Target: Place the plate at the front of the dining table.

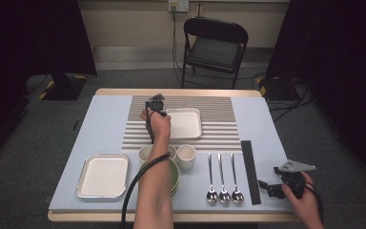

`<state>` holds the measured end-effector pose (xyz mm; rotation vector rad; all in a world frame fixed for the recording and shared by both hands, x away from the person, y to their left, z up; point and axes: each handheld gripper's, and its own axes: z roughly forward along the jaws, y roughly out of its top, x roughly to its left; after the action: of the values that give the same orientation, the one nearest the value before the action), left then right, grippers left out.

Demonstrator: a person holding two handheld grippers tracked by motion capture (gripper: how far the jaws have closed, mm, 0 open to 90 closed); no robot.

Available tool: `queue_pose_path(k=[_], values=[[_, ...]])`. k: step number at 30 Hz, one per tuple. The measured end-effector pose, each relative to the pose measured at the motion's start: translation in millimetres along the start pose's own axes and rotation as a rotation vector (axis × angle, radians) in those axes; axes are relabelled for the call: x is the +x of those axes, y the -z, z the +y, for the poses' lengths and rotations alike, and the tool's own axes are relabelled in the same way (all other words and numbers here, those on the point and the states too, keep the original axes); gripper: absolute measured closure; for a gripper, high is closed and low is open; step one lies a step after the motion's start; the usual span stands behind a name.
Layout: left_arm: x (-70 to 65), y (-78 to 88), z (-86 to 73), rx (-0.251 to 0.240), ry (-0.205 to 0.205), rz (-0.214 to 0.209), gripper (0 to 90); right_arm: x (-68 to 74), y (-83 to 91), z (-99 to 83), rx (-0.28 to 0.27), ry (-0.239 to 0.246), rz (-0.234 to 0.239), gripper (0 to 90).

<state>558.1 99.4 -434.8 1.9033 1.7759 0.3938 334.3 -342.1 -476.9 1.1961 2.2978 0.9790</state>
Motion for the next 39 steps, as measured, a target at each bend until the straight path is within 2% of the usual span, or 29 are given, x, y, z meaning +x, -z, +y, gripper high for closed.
queue_pose_path(k=[7, 11, 13, 15, 17, 25, 27, 33, 35, 36, 39], values=[[0.6, 0.1, -2.0, -0.009, 0.013, -0.002, 86.3, 0.0, 0.1, 0.0, 0.0, 0.001, 0.001, 12.2], [1.9, 3.6, -1.3, -0.034, 0.018, -0.013, 76.3, -0.1, 0.1, 0.0, 0.0, 0.001, 0.001, 12.2], [2.3, 6.8, -0.8, -0.044, 0.029, -0.032, 72.3, -0.1, 0.1, 0.0, 0.001, 0.001, 0.001, 12.3], [3.2, 11.5, 0.1, -0.067, 0.034, -0.033, 65.5, -0.2, 0.1, 0.0, 0.001, 0.001, 0.001, 12.3], [4.2, 16.0, 1.2, -0.075, 0.023, -0.039, 61.9, -0.1, 0.1, 0.0, 0.001, 0.002, 0.0, 12.2], [8.1, 34.9, 8.5, -0.118, 0.051, -0.049, 39.1, 0.1, 0.2, -0.1, 0.001, 0.002, -0.001, 12.2], [8.8, 39.0, 9.5, -0.123, 0.039, -0.055, 36.4, 0.1, 0.2, -0.1, 0.001, 0.002, -0.001, 12.3], [11.9, 46.7, 9.5, -0.144, 0.052, -0.075, 29.8, 0.0, 0.2, -0.1, 0.001, 0.003, -0.001, 12.3], [13.0, 48.2, 8.6, -0.147, 0.034, -0.092, 26.7, 0.0, 0.1, -0.1, 0.0, 0.001, 0.0, 12.3], [13.7, 49.4, 8.2, -0.145, 0.016, -0.088, 25.7, 0.0, 0.2, -0.1, 0.001, 0.003, 0.0, 12.3], [14.1, 51.9, 7.0, -0.14, 0.022, -0.115, 25.8, -0.1, 0.1, -0.1, 0.001, 0.001, 0.0, 12.2]])
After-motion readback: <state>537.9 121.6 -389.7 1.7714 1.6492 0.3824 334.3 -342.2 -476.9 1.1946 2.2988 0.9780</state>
